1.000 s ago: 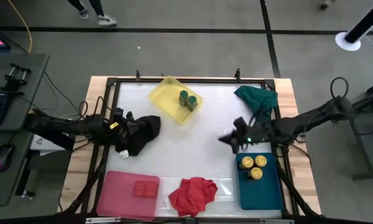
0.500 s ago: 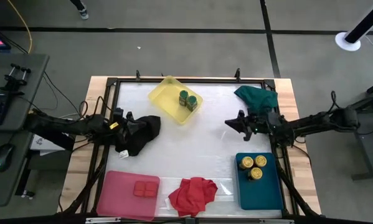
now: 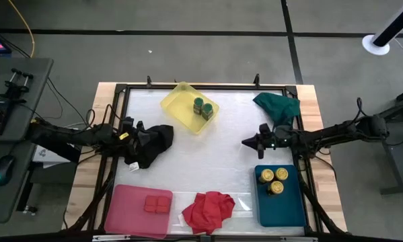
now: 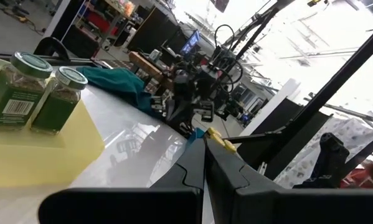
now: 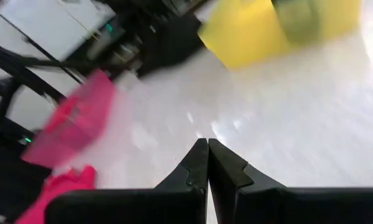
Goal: Sort spices by type
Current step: Return to Home Position
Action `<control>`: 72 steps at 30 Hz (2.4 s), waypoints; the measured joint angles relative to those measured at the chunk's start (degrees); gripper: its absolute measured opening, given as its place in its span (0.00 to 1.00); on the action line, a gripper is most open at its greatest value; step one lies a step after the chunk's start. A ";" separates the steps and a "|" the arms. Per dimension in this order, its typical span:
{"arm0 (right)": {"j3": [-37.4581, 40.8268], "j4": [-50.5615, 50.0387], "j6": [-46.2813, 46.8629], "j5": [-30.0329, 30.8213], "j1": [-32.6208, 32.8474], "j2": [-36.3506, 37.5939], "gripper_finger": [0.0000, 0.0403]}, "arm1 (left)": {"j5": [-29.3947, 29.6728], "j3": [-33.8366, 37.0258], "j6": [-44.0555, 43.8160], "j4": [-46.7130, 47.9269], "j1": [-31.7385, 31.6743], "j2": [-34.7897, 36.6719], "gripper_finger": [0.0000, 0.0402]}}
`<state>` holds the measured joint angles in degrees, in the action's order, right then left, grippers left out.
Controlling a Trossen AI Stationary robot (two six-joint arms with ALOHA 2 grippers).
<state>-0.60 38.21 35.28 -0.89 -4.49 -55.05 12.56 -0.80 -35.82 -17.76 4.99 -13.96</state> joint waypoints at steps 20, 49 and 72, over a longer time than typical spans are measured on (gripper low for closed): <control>-0.20 -38.06 0.73 0.37 0.02 41.52 0.00 | 0.02 0.00 0.00 0.02 0.00 -0.02 0.00; 0.04 -33.33 0.73 0.87 -0.92 54.29 0.00 | 0.07 -0.04 0.01 1.51 0.02 -0.83 0.00; 0.09 -33.31 0.73 0.87 -0.92 54.27 0.00 | 0.07 -0.04 0.01 1.62 0.01 -0.83 0.00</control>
<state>-0.51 4.91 36.01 -0.01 -5.41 -0.78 12.62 -0.84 -35.81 -16.14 5.01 -14.79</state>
